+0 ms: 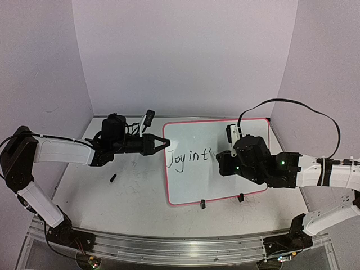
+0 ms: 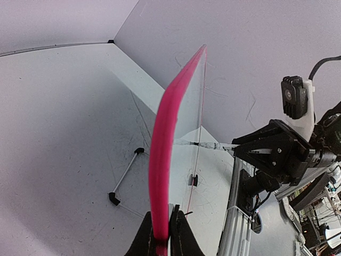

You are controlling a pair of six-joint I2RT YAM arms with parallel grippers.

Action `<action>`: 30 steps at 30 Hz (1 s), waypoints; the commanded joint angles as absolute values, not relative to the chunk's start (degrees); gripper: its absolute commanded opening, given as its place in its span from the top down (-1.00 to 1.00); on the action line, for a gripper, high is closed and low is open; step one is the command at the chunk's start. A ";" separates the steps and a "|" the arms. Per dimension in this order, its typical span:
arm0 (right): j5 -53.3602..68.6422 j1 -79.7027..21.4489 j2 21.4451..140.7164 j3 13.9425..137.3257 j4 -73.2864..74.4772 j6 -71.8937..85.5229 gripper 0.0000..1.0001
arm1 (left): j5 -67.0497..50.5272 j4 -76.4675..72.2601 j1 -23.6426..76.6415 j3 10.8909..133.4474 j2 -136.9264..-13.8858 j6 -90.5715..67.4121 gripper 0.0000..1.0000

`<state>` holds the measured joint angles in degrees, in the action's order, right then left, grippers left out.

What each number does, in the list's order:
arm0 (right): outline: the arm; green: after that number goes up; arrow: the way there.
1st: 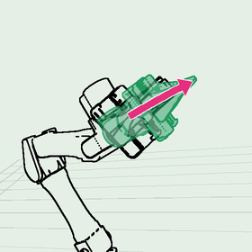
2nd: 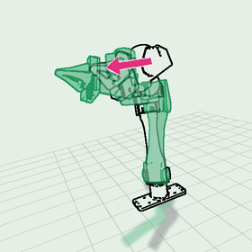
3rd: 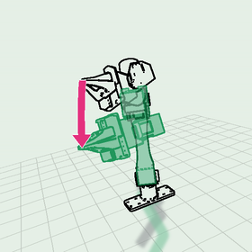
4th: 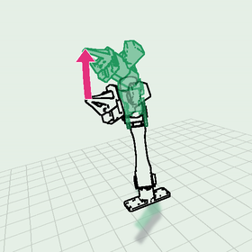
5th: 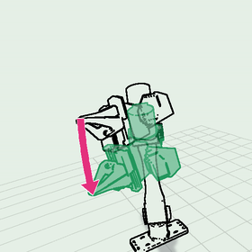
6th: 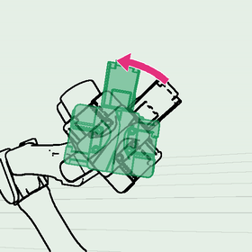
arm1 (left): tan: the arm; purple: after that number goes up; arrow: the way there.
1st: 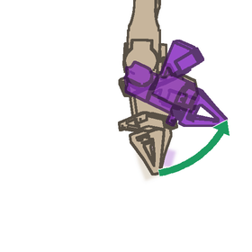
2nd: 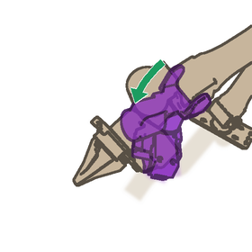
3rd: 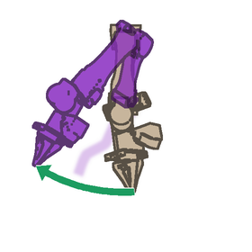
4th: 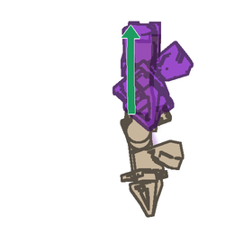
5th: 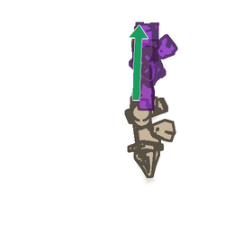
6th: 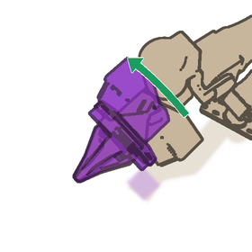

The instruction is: Write a sentence on the whiteboard

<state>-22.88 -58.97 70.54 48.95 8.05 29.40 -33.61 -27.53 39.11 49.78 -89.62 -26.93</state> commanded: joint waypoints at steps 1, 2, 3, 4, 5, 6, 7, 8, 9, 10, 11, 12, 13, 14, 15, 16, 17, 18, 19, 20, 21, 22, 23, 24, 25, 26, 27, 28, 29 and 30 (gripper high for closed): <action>-22.28 -59.00 70.75 47.37 10.50 30.69 1.00 | -29.53 -27.33 38.94 50.05 -88.68 -25.77 1.00; -22.18 -59.06 70.68 47.17 10.60 30.81 1.00 | -29.53 -27.33 38.94 50.02 -88.68 -25.82 1.00; -22.12 -59.13 70.63 47.02 10.68 30.95 1.00 | -29.53 -27.33 38.92 50.07 -88.73 -25.83 1.00; -22.02 -59.18 70.59 46.90 10.77 31.07 1.00 | -29.51 -27.32 38.93 50.06 -88.73 -25.84 1.00; -21.94 -59.30 70.58 46.76 10.83 31.17 1.00 | -29.52 -27.32 38.93 50.04 -88.71 -25.83 1.00; -21.88 -59.41 70.60 46.65 10.88 31.30 1.00 | -29.52 -27.33 38.94 50.06 -88.76 -25.83 1.00; -21.78 -59.52 70.64 46.58 10.94 31.44 1.00 | -29.51 -27.33 38.94 50.09 -88.78 -25.84 1.00; -21.67 -59.69 70.70 46.48 11.02 31.59 1.00 | -29.52 -27.33 38.94 50.09 -88.78 -25.84 1.00; -21.61 -59.85 70.75 46.37 11.16 31.75 1.00 | -29.52 -27.33 38.94 50.09 -88.78 -25.84 1.00; -21.57 -59.98 70.75 46.29 11.27 31.90 1.00 | -29.52 -27.33 38.94 50.05 -88.78 -25.84 1.00; -21.54 -60.12 70.75 46.24 11.32 31.99 1.00 | -29.51 -27.33 38.94 50.02 -88.78 -25.83 1.00; -21.54 -60.21 70.75 46.23 11.34 32.09 1.00 | -29.46 -27.33 38.97 50.01 -88.77 -25.82 1.00; -21.56 -60.34 70.71 46.23 11.39 32.14 1.00 | -29.41 -27.33 38.95 49.98 -88.77 -25.83 1.00; -21.58 -60.41 70.67 46.28 11.46 32.21 1.00 | -29.43 -27.33 38.94 49.98 -88.77 -25.84 1.00; -21.62 -60.43 70.67 46.35 11.49 32.28 1.00 | -29.49 -27.33 38.96 49.98 -88.78 -25.84 1.00; -21.68 -60.44 70.65 46.42 11.51 32.32 1.00 | -29.52 -27.33 38.97 49.96 -88.79 -25.84 1.00; -21.81 -60.45 70.59 46.50 11.51 32.33 1.00 | -29.50 -27.33 38.94 49.94 -88.77 -25.84 1.00; -22.01 -60.47 70.58 46.62 11.51 32.46 1.00 | -29.48 -27.33 38.94 49.94 -88.77 -25.84 1.00; -22.28 -60.51 70.58 46.78 11.51 32.51 1.00 | -29.48 -27.29 38.94 50.02 -88.77 -25.84 1.00; -22.71 -60.48 70.53 47.00 11.40 32.46 1.00 | -29.55 -27.32 38.94 50.05 -88.77 -25.84 1.00; -23.12 -60.42 70.44 47.23 11.20 32.38 1.00 | -29.60 -27.33 38.94 50.08 -88.82 -25.84 1.00; -23.47 -60.43 70.37 47.42 10.74 32.30 1.00 | -29.59 -27.33 38.94 50.08 -88.84 -25.88 1.00; -23.82 -60.44 70.32 47.64 10.24 32.23 1.00 | -29.58 -27.33 38.94 50.10 -88.86 -25.91 1.00; -24.17 -60.44 70.33 47.90 9.66 32.18 1.00 | -29.61 -27.32 38.94 50.13 -88.86 -25.91 1.00; -24.47 -60.42 70.50 48.33 9.27 32.17 1.00 | -29.65 -27.33 38.94 50.14 -88.97 -25.96 1.00; -24.76 -60.39 70.79 48.63 8.99 32.17 1.00 | -29.68 -27.32 38.94 50.20 -88.96 -26.00 1.00; -24.91 -60.44 71.16 48.98 8.78 32.13 1.00 | -29.73 -27.33 38.94 50.23 -88.90 -26.00 1.00; -25.02 -60.46 71.49 49.27 8.67 32.03 1.00 | -29.77 -27.33 38.94 50.32 -88.91 -26.01 1.00; -25.04 -60.46 71.82 49.48 8.59 32.05 1.00 | -29.78 -27.33 38.94 50.33 -88.90 -26.06 1.00; -25.05 -60.47 72.10 49.66 8.50 32.02 1.00 | -29.80 -27.33 38.94 50.36 -88.88 -26.07 1.00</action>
<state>-21.69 -60.58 70.49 47.29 8.64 31.77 -33.43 -27.46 39.13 49.78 -89.62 -27.00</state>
